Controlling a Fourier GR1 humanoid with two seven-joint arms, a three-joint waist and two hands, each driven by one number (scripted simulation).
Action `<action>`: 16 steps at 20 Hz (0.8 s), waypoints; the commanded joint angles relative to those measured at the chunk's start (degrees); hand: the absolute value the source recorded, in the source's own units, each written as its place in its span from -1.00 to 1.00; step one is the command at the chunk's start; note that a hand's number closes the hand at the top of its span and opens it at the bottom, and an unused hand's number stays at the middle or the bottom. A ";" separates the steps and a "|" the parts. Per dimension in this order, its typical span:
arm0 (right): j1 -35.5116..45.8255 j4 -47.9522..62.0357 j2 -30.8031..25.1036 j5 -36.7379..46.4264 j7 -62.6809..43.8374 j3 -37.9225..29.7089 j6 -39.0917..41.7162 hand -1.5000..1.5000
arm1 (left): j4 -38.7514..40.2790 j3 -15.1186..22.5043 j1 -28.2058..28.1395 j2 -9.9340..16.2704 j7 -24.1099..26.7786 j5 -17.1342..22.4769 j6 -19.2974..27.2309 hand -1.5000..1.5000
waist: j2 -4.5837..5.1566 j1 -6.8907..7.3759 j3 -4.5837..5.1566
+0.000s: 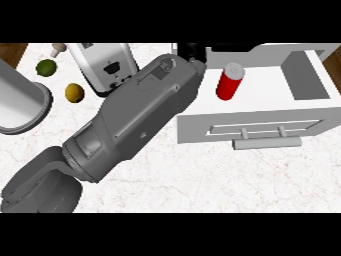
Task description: Pick up the can, place it into the drawer and close the drawer
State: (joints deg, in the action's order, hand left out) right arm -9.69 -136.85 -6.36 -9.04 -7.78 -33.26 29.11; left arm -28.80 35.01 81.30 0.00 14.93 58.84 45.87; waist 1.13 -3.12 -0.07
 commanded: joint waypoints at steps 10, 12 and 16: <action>12.56 5.55 0.53 39.25 4.83 22.22 -5.56 -1.00 | 0.70 -1.56 1.79 0.00 -0.91 1.12 -0.91 -1.00 | -0.41 3.40 0.09; 16.37 8.94 0.76 43.31 2.59 24.99 -7.73 -1.00 | -0.88 -2.11 -0.12 0.00 0.03 0.43 -0.03 -1.00 | -0.82 4.12 0.12; 21.00 17.29 1.66 51.94 4.60 30.06 -12.71 -1.00 | -2.22 -1.49 -2.44 0.90 -1.00 -1.01 -1.02 -1.00 | -1.02 4.41 0.11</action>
State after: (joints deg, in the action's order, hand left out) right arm 6.78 -124.84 -5.49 34.63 -2.48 -8.70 19.98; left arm -29.25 33.41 80.99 0.21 14.27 59.11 45.32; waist 0.46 0.34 0.01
